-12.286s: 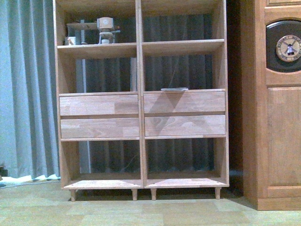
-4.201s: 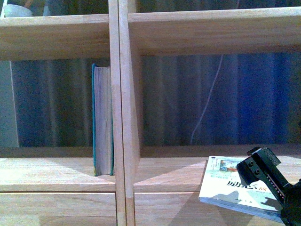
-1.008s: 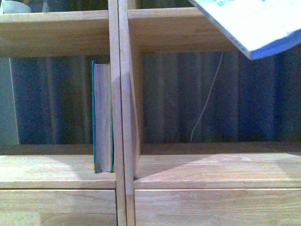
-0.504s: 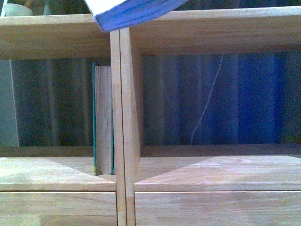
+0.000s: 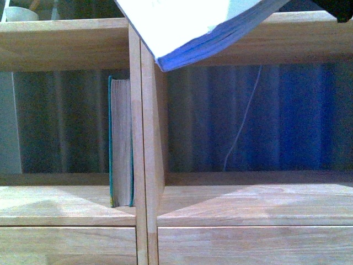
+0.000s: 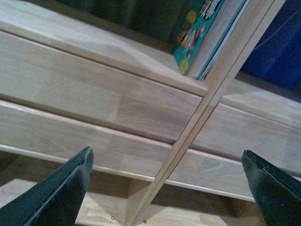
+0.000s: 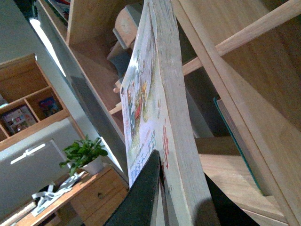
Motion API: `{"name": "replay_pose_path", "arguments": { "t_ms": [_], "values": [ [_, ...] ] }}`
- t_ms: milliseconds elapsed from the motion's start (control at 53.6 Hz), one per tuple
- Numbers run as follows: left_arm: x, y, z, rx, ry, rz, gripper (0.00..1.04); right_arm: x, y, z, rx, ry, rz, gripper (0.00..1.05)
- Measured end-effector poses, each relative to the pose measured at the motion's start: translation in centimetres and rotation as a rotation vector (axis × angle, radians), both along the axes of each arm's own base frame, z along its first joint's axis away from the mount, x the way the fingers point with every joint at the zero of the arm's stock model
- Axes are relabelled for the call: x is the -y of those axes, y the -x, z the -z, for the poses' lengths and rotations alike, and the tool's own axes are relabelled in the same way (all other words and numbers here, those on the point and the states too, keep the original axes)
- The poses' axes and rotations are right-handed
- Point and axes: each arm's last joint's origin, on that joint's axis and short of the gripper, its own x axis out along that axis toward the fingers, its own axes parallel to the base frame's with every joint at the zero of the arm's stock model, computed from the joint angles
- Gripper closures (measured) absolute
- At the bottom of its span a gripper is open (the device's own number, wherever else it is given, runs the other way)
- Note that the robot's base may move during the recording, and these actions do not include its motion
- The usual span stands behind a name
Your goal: Organize books on shelf
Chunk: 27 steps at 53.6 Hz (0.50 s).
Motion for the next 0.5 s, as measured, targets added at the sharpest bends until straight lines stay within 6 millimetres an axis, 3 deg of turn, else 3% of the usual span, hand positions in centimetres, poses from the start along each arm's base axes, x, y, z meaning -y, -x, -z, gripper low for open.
{"name": "replay_pose_path", "arguments": {
  "t_ms": [336, 504],
  "values": [
    [-1.0, -0.7, -6.4, 0.109, 0.021, 0.274, 0.07, 1.0, -0.8, 0.3, -0.014, 0.008, 0.045, 0.89],
    [-2.0, -2.4, -9.5, 0.125, 0.016, 0.308, 0.07, 1.1, -1.0, 0.5, -0.025, 0.01, 0.051, 0.89]
  ]
}}
